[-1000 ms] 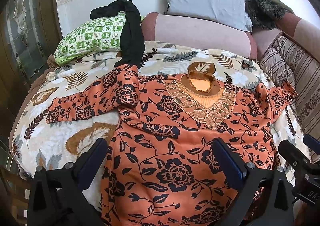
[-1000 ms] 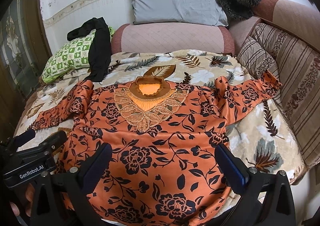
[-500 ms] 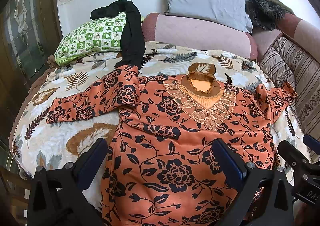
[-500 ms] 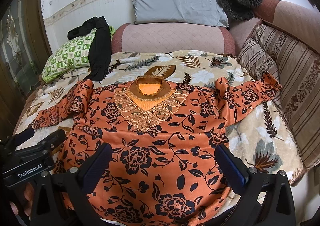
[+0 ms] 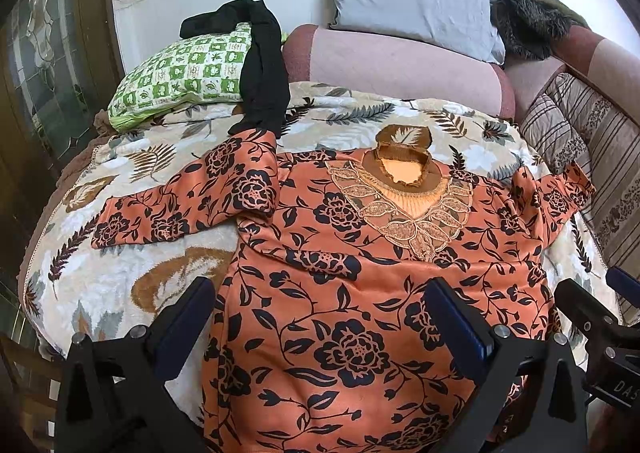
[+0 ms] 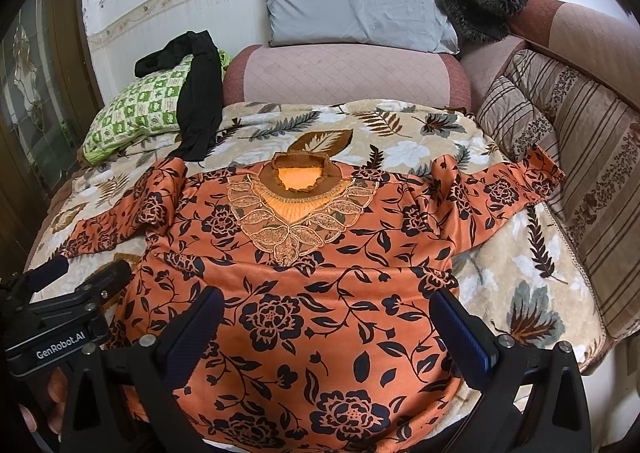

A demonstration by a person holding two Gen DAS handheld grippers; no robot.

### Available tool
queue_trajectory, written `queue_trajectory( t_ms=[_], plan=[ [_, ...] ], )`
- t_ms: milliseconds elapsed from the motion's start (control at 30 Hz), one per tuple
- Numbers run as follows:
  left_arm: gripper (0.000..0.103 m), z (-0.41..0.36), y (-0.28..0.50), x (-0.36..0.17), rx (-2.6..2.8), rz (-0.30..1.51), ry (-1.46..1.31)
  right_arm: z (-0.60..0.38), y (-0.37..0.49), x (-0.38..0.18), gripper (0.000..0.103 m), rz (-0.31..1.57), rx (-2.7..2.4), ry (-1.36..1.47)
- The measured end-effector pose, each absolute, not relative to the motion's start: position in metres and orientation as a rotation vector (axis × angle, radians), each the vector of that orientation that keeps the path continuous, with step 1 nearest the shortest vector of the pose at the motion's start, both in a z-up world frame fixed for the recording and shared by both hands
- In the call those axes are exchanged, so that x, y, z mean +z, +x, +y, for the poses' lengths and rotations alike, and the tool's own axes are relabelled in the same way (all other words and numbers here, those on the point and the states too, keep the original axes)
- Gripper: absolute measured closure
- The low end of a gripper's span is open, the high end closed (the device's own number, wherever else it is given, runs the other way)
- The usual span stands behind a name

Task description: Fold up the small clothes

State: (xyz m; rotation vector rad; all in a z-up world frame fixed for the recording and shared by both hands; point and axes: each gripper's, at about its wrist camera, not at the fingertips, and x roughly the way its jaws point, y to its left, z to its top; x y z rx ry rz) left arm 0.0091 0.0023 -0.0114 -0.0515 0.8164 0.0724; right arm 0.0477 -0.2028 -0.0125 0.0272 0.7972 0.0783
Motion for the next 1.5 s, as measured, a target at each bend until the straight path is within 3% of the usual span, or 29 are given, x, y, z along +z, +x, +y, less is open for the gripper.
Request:
queue_trajectory(
  t_ms=[800,1100,1300,1500],
  plan=[
    [0.0,0.008,0.023,-0.036,0.06,0.879,-0.053,-0.208,0.06,-0.024,0.0,0.846,0.127,0.08],
    [0.0,0.002,0.052,-0.098,0.075,1.038,0.034,-0.338,0.091,-0.073,0.0,0.953,0.144,0.511],
    [0.0,-0.006,0.082,-0.107,0.067,1.045,0.06,-0.499,0.147,-0.113,0.0,0.813,0.081,1.014],
    [0.0,-0.007,0.118,-0.103,0.08,0.996,0.052,-0.614,0.204,-0.17,0.016,0.735,-0.064,1.317]
  ],
)
